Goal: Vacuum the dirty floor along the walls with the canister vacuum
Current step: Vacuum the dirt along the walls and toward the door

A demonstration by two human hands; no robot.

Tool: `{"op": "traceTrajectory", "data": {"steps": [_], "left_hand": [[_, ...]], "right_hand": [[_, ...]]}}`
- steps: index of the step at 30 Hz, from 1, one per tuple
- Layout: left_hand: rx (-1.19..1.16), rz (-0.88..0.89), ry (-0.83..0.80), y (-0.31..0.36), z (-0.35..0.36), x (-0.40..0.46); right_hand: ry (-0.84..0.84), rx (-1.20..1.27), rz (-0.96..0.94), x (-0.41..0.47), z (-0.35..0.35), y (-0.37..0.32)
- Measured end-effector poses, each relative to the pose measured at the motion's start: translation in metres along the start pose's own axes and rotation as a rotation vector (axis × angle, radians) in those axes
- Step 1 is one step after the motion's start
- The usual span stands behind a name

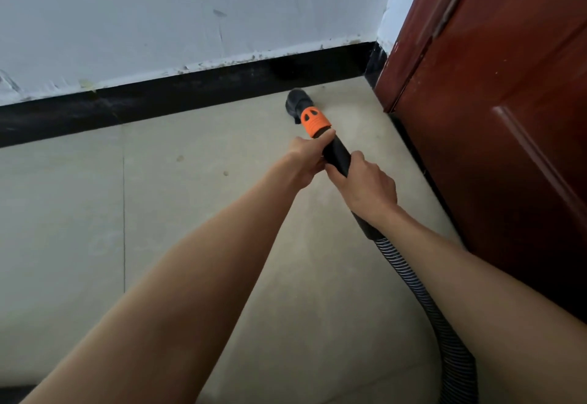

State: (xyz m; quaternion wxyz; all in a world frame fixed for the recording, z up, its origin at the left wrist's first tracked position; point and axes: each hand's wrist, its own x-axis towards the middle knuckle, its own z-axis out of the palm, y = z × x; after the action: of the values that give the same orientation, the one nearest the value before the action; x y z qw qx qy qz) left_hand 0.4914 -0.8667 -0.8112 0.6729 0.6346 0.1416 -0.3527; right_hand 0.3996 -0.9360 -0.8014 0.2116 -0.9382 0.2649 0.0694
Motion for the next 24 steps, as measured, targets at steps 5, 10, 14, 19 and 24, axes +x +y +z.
{"op": "traceTrajectory", "data": {"steps": [5,10,14,19,24], "left_hand": [[0.138,-0.037,-0.065,0.004,0.028,0.023],[0.167,-0.06,-0.09,0.003,0.031,0.029],[0.155,-0.126,-0.067,0.007,0.013,0.001],[0.002,-0.214,-0.017,0.038,-0.016,-0.063],[-0.007,-0.211,-0.047,0.111,-0.033,-0.151]], "right_hand": [[0.081,-0.003,0.151,0.015,0.015,0.006],[-0.001,0.102,0.15,0.022,0.011,0.02],[-0.222,0.314,0.151,0.008,0.0,0.018],[-0.465,0.615,0.198,-0.028,-0.047,-0.01],[-0.604,0.779,0.25,-0.071,-0.132,-0.068]]}}
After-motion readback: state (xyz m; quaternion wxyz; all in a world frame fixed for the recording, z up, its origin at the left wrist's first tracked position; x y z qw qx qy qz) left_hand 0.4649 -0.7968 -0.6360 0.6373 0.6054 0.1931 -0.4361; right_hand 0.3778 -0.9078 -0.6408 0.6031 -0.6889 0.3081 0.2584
